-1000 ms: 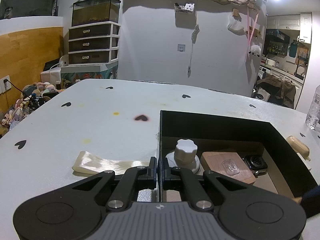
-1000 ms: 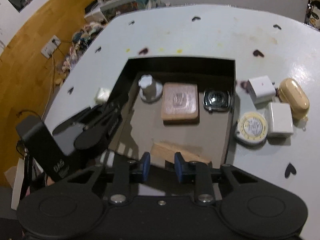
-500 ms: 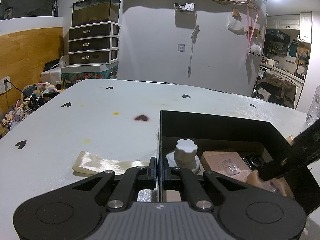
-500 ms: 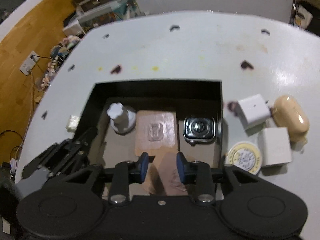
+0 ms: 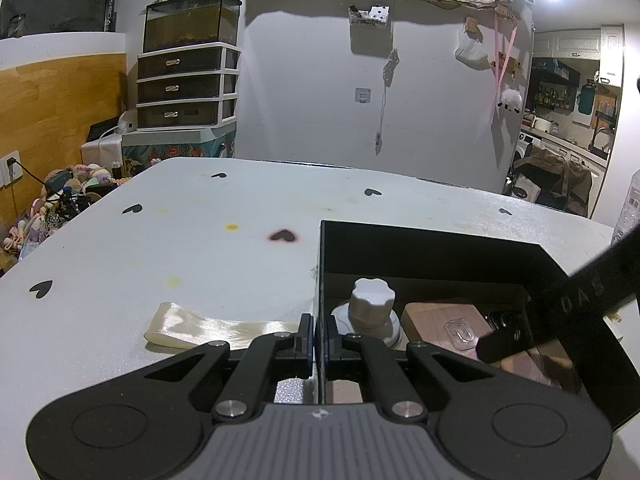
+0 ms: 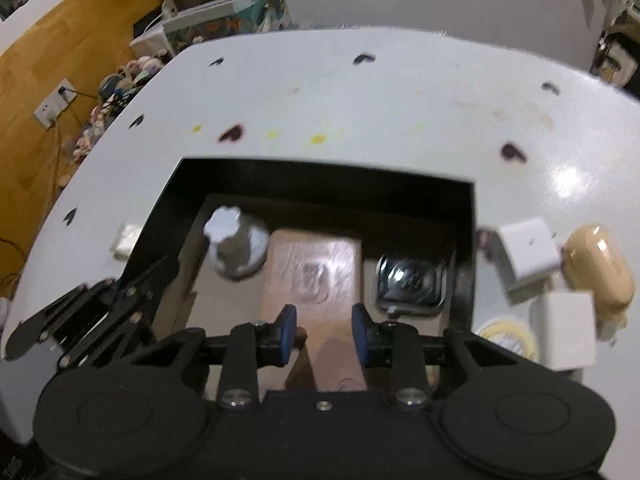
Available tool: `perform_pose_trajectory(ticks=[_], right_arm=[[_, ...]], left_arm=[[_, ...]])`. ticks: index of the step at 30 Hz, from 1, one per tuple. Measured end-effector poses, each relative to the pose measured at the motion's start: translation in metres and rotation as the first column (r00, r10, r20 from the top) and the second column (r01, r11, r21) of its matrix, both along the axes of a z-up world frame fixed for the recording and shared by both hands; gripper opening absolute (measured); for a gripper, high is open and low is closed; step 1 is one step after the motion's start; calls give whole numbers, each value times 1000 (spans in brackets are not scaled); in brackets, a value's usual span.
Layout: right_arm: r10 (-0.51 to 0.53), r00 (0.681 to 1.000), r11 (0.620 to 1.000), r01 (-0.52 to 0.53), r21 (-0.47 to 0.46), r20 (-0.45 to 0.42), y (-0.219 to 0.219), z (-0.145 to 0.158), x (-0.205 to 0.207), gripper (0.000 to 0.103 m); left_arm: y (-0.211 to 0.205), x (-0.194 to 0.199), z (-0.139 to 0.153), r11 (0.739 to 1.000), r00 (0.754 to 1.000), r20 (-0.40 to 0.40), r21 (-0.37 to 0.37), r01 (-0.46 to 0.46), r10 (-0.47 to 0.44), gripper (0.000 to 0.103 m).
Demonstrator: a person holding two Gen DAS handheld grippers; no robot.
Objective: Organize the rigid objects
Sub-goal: 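Lower the wooden pad into the box beside the first pad and open the right gripper, then move the right gripper to the white charger block and grasp it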
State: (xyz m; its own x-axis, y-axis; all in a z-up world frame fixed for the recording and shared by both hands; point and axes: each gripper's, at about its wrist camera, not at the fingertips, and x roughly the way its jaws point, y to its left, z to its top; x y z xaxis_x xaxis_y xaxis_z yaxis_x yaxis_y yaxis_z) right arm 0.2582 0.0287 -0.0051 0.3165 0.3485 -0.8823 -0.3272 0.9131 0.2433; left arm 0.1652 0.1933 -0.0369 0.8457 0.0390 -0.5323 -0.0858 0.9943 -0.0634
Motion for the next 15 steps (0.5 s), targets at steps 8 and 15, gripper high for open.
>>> perform_pose_trajectory(ticks=[8,15], right_arm=[[10,999,1000,-10,-12,32,-2,9,-18,33],[-17,996,1000,16,7,92,-19,31,-32,54]], left_arm=[[0,0,0,1000,1000,-1,1,0,0,4],[-1,0,0,1000,1000,0,0,0,0,4]])
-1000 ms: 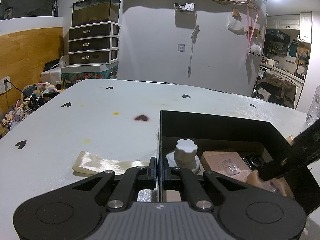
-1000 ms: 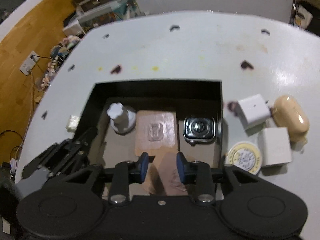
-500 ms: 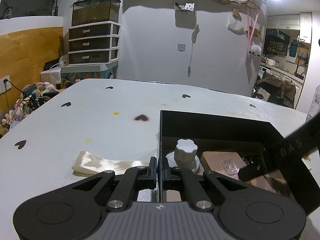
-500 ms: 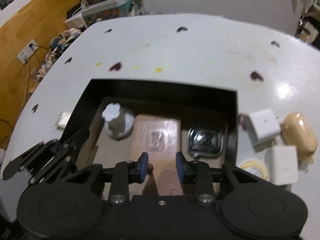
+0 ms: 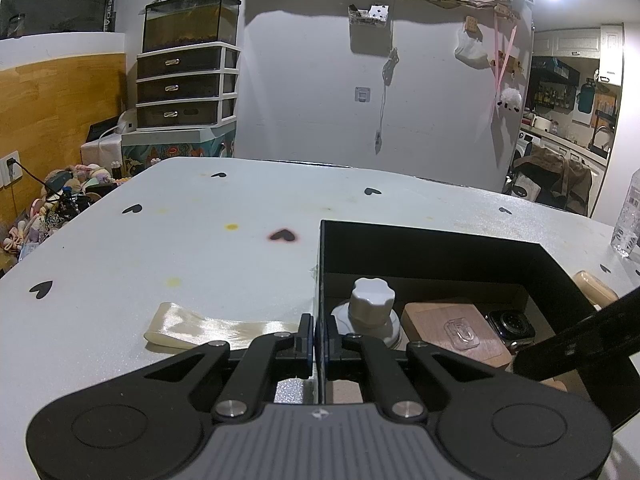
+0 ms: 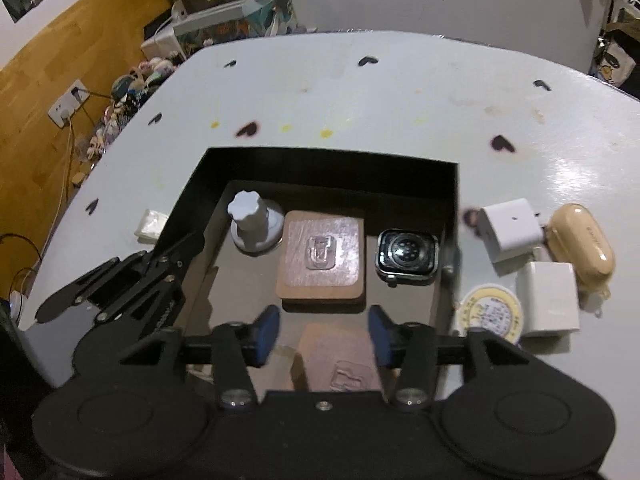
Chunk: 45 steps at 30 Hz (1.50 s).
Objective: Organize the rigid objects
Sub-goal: 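Move the right gripper to the white charger block and grasp it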
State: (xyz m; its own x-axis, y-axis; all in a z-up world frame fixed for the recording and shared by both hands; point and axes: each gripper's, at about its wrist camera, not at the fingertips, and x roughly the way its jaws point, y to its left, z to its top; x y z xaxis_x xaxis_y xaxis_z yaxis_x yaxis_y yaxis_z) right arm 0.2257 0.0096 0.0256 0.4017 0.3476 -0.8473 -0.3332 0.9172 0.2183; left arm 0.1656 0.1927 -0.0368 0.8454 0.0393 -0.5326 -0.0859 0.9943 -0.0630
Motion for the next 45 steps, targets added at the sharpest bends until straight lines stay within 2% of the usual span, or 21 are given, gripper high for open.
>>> perform_pose_trajectory(ticks=[1,3,6,12,15,20,24,31,37,45], right_arm=[[-4,1000,1000,4,0,12,-2,3,-3,55],[-8,999,1000,8,9,35,-7,8,-10,68],[-3,998,1000,1,19,70,-12,13,-22,77],[-34,989,999,31,25,141,-22,20,-43,94],[-40,985,999,35,28,170,-29,20,-51,98],[-63,972,998,56,39,228,-44,19,-64,100],[-78,949,996,61,62,305,-63,15,-77,102],[-100,913,995,97,29,395,-95,-13,-93,102],[-153,900,987,157,23,408,-125,-39,-88,99],[-276,881,960,270,72,385,-156,-62,-63,86]], left_arm=[[0,0,0,1000,1000,0,0,0,0,4],[0,0,0,1000,1000,0,0,0,0,4],[-1,0,0,1000,1000,-2,4,0,0,4],[-2,1,-1,1000,1000,-5,12,-1,1,3],[-3,1,-1,1000,1000,-6,14,-2,2,3],[-5,0,0,1000,1000,-6,23,-4,4,3],[-6,-1,1,1000,1000,-6,25,-7,7,3],[-7,-2,1,1000,1000,-2,27,-12,12,3],[-7,-3,1,1000,1000,3,27,-13,13,3],[-8,-2,1,999,1000,2,33,-14,14,3]])
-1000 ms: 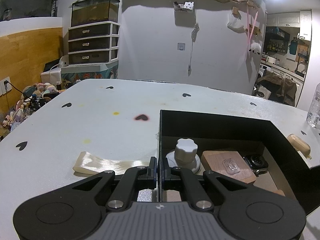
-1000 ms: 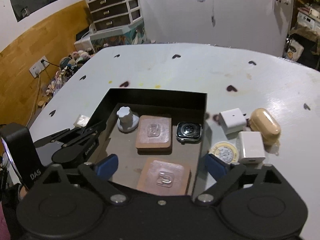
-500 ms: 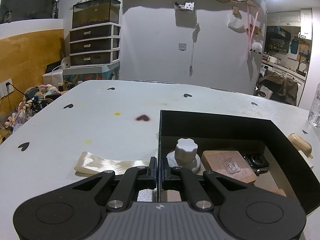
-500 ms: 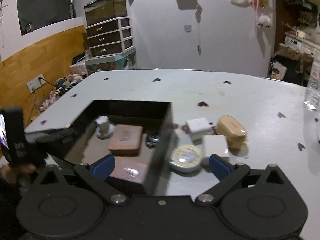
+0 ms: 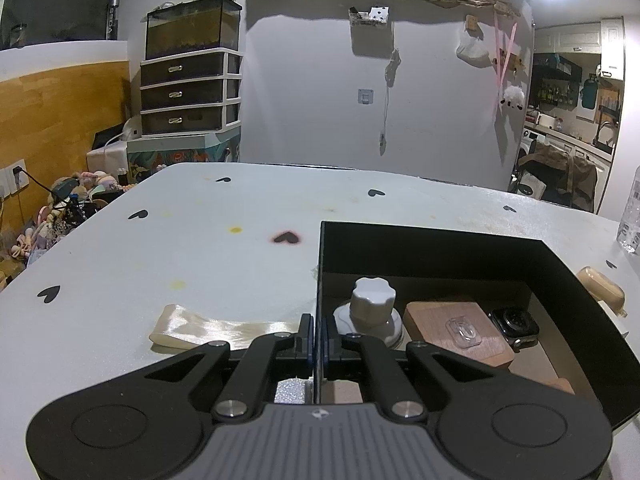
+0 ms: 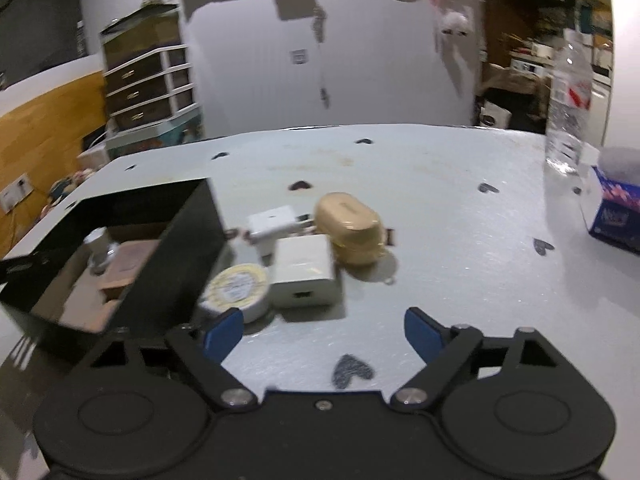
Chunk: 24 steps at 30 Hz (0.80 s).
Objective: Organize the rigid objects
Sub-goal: 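Move the right gripper to the white charger block and grasp it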
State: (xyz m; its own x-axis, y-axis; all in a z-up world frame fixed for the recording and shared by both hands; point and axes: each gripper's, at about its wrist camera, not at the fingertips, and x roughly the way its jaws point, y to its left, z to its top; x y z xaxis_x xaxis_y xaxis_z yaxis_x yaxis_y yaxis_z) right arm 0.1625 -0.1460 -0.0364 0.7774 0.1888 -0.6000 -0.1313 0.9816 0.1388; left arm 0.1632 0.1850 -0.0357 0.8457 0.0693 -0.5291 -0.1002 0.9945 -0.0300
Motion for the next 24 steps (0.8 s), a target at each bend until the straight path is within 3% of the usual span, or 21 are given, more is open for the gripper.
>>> perform_pose_trajectory(ticks=[10,16,22,24], right_arm=[[1,1000,997,-2,71,6,11,-7,40,79],[-28,999,997,31,77,-40,19,-12,60,63],[-23,998,998,27,59,-60,23,-15,68,59],[-6,998,998,10,55,-58,25,-14,68,47]], left_arm=[[1,1,1,1000,1000,2,-5,2,-2,3],[2,1,1,1000,1000,4,-6,8,-8,2],[0,1,0,1000,1000,6,5,11,-11,2],[0,1,0,1000,1000,6,7,11,-11,2]])
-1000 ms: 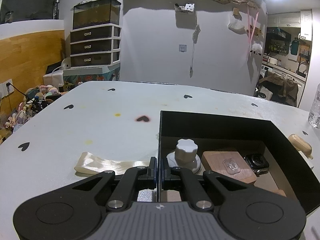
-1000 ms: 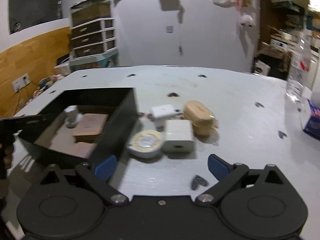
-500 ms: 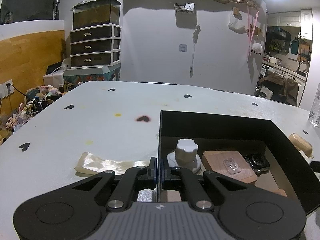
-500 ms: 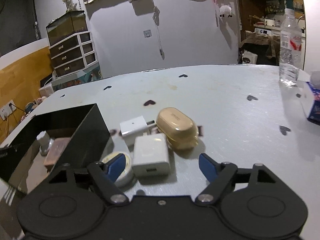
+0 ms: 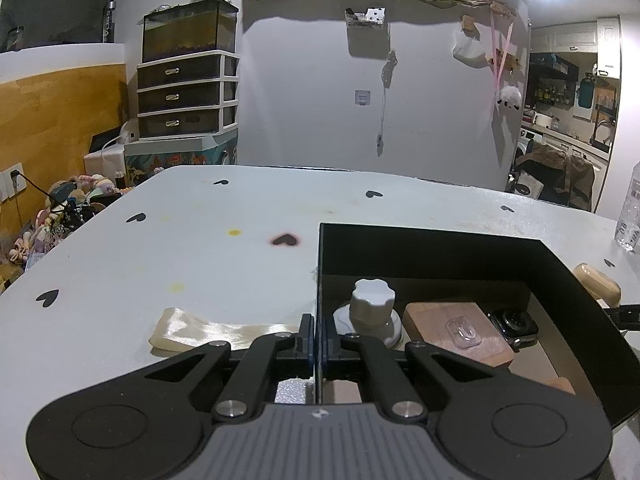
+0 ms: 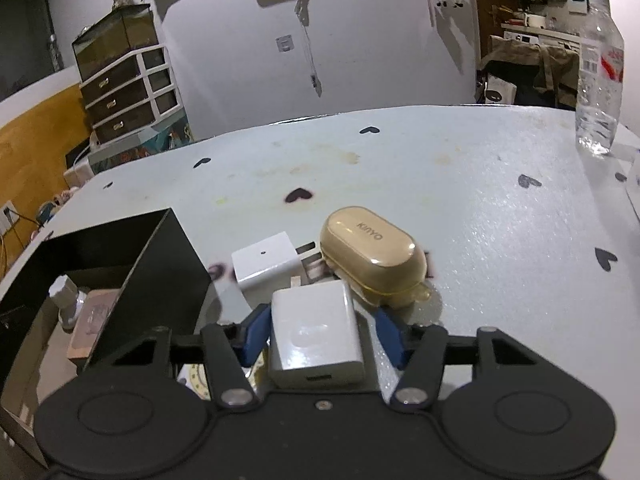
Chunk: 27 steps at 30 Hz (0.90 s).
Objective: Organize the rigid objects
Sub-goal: 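Move the right gripper to the white charger block and grasp it, then carry the white charger block into the box and open the right gripper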
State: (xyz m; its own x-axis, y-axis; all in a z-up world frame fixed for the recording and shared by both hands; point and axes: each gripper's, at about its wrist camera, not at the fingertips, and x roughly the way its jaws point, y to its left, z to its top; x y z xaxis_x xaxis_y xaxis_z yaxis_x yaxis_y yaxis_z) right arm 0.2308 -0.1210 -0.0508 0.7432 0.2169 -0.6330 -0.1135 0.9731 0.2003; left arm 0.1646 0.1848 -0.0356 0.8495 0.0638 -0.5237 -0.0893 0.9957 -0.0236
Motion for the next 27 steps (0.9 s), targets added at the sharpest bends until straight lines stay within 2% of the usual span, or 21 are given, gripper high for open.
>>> perform_pose_trajectory(ticks=[10,15,22,27], right_arm=[[-18,999,999,17,-28,-29,-2,5,-6,47],[18,1000,1000,-18,-17,-8,-4,22,-24,47],[161,983,986,-163,20,89,13,70,-48,47],[300,952,952,-302,42,62,49,82,-43,47]], left_arm=[[0,0,0,1000,1000,0,-3,1,-1,2],[0,0,0,1000,1000,0,-3,1,-1,2],[0,0,0,1000,1000,0,-6,1,-1,2],[-1,0,0,1000,1000,-1,-10,3,-3,3]])
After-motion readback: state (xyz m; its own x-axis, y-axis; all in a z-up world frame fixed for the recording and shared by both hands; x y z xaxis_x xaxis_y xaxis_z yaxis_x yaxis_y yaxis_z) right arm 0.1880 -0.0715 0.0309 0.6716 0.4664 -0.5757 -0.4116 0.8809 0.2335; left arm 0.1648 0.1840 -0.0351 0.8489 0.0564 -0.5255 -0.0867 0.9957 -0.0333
